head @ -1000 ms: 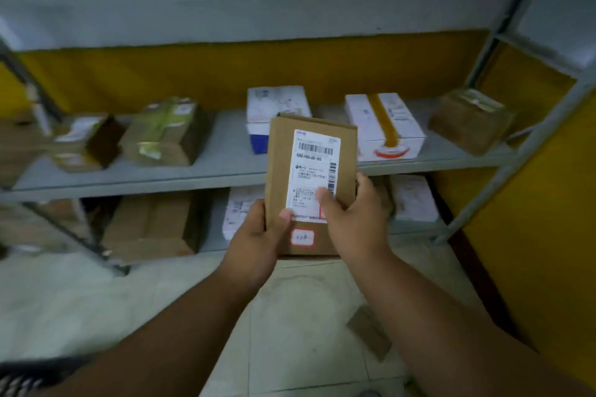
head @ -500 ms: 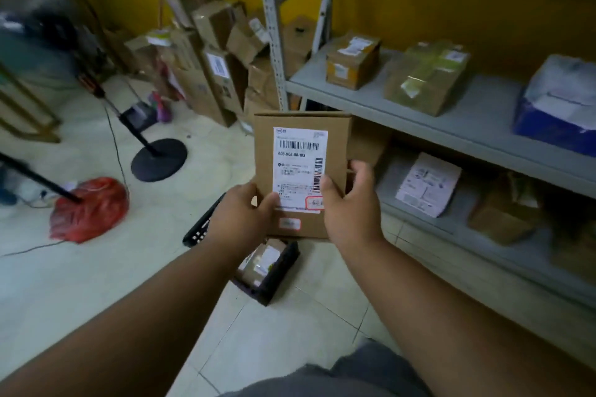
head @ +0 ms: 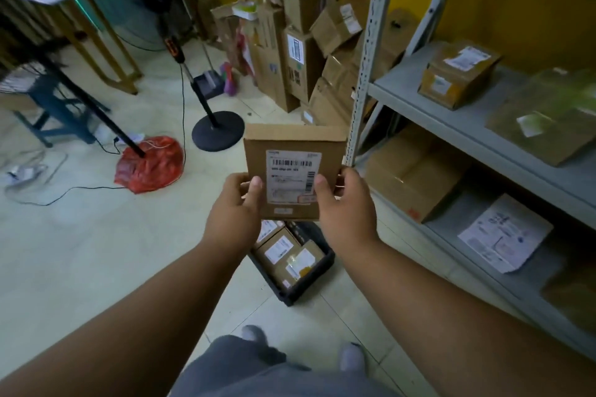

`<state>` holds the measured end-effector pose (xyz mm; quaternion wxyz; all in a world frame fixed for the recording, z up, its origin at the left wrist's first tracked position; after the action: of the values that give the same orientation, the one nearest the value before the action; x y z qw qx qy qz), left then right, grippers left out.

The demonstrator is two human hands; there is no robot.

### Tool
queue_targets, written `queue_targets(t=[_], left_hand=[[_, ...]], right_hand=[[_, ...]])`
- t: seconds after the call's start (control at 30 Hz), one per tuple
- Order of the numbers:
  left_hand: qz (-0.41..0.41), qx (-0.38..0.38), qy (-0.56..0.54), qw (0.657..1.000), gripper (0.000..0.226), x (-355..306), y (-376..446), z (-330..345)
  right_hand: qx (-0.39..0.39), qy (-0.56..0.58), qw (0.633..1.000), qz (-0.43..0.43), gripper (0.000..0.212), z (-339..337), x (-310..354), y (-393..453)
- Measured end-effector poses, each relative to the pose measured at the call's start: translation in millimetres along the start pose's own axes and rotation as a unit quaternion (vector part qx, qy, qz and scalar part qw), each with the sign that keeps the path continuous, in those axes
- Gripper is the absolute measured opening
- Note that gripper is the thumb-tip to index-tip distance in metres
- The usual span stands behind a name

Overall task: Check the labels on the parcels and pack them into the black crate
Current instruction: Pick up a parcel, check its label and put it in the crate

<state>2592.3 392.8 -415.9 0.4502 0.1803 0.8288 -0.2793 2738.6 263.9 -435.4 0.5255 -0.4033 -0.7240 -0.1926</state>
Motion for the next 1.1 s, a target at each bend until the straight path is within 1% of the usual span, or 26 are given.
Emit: queue_targets(t=[0.1, 0.2, 0.37, 0.47, 0.57, 0.6, 0.67, 0.77, 0.87, 0.97, 1.1], left_hand=[[0.030, 0.020, -0.010, 0.999, 0.027, 5.3, 28.4, -17.4], [0.020, 0.091, -0.022, 0.995, 0.034, 15.7, 60.7, -28.3], [0.020, 0.193, 0.033, 0.980, 0.050, 39.1, 127.5, -74.0], [0.009, 0.234, 0.077, 0.969, 0.059, 58.0, 172.8, -101.4], [-0.014, 0.261, 0.091, 0.961, 0.061, 72.9, 203.5, -114.9], [-0.011, 0.274, 0.098, 0.957, 0.060, 74.7, 208.7, -114.4], [0.023, 0.304, 0.124, 0.944, 0.057, 70.5, 216.8, -108.3], [0.058, 0.308, 0.174, 0.933, 0.050, 66.4, 233.4, -93.7], [0.058, 0.272, 0.200, 0.939, 0.049, 74.7, 254.8, -78.4], [0.058, 0.295, 0.230, 0.925, 0.054, 89.1, 276.1, -59.9], [0.052, 0.337, 0.241, 0.909, 0.041, 101.9, 317.4, -50.5]], right_hand=[[-0.009, -0.004, 1.000, 0.008, 0.030, 27.6, 4.5, 19.4], [-0.038, -0.005, 0.999, 0.020, 0.029, 57.2, 8.9, 36.8], [-0.074, 0.021, 0.995, 0.058, 0.024, 122.4, 14.6, 69.4], [-0.094, 0.032, 0.992, 0.083, 0.028, 167.7, 19.0, 84.0], [-0.096, 0.033, 0.989, 0.104, 0.028, 196.2, 19.0, 90.9], [-0.101, 0.035, 0.987, 0.117, 0.026, 198.5, 17.2, 90.0], [-0.106, 0.029, 0.985, 0.133, 0.022, 199.1, 12.9, 90.2], [-0.117, 0.014, 0.981, 0.153, 0.019, 194.6, -1.2, 98.5], [-0.122, 0.000, 0.978, 0.169, 0.023, 191.7, -15.1, 117.5], [-0.153, 0.005, 0.968, 0.200, 0.029, 195.8, -32.0, 134.8], [-0.183, -0.001, 0.952, 0.245, 0.025, 221.6, -59.4, 158.4]])
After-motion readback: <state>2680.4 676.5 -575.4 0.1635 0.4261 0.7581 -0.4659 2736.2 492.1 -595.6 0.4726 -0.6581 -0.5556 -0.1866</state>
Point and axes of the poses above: each hand's wrist, its own y-axis towards the middle knuckle, its own z-axis out of the palm, x = y × z, the point moved 7 cm from there along y, towards the middle knuckle, and after that the axes turned 8 degrees about x, right-handed, at the moved point
